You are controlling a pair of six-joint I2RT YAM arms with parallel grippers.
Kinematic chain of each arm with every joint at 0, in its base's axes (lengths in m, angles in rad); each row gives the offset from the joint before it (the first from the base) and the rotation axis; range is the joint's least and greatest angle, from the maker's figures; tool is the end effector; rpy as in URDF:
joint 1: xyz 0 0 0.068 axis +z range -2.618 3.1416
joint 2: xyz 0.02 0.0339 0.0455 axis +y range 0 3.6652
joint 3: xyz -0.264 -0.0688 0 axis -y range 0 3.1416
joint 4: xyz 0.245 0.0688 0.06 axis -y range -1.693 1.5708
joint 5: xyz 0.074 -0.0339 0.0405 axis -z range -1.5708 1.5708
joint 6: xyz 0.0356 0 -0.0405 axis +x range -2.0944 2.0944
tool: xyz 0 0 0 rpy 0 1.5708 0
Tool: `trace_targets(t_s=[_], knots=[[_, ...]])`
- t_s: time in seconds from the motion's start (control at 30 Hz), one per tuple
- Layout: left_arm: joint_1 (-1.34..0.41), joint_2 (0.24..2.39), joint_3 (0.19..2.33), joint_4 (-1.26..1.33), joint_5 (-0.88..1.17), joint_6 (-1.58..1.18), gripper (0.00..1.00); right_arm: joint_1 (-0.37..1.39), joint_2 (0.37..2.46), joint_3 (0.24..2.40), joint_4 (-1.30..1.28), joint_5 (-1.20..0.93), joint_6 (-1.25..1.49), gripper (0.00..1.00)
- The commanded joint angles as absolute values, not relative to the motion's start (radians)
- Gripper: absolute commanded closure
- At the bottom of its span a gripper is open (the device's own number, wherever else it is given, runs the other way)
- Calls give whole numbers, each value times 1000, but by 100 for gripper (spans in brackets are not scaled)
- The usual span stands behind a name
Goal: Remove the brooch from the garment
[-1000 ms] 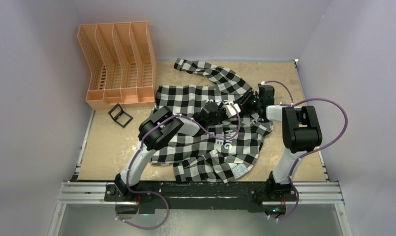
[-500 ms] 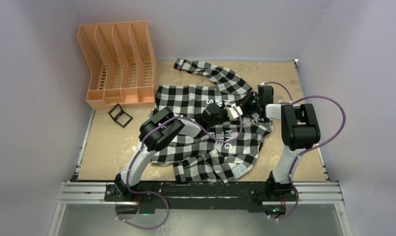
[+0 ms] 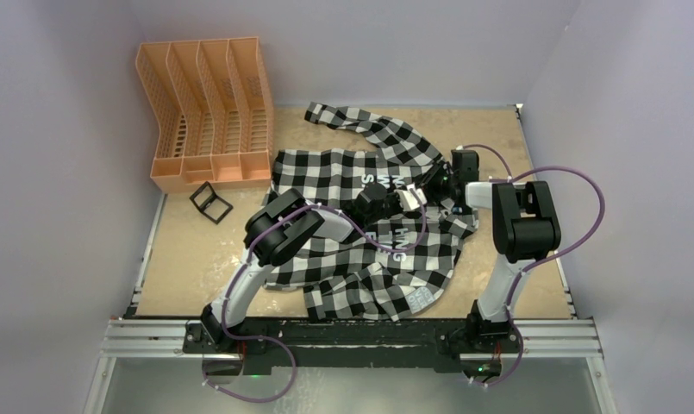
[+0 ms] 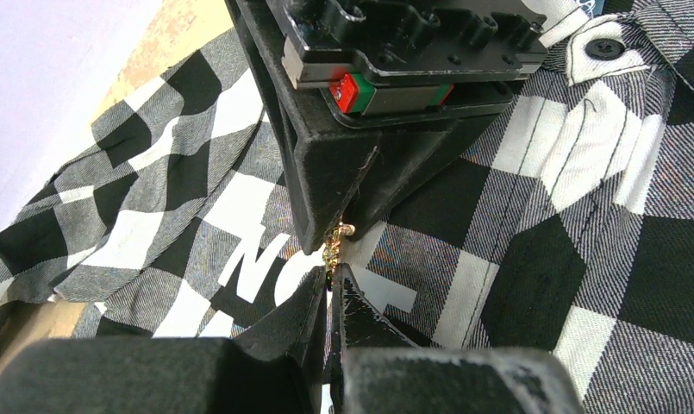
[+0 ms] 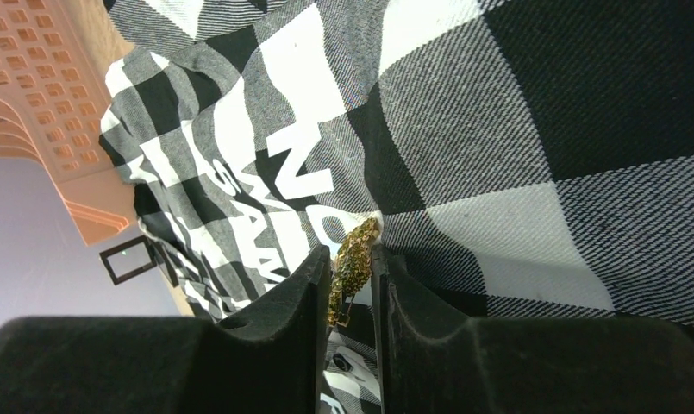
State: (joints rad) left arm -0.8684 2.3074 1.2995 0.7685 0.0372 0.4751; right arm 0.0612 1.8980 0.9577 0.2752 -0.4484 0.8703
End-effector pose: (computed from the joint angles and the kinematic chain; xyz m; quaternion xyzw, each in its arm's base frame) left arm 0.3125 -0.3713 0.1079 0.4984 0.6084 -0.1350 0.6027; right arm 0.3796 0.0387 0.1355 0.2557 0.8442 0.3702 0.2914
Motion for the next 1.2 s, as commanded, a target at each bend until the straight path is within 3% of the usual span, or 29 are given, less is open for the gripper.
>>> trace_targets(t_s=[0.0,0.67,0.97,1.17], knots=[[-885,2314,1305,767,35,493,100,62,1854,998,241,-500,851,72],[-889,2320,1314,762,32,495,100,63,1826,969,293,-550,884,72],[-896,2326,1328,760,50,491,100,63,1853,965,325,-552,893,87],[-900,2331,1341,756,64,478,100,63,1866,965,328,-555,890,87]])
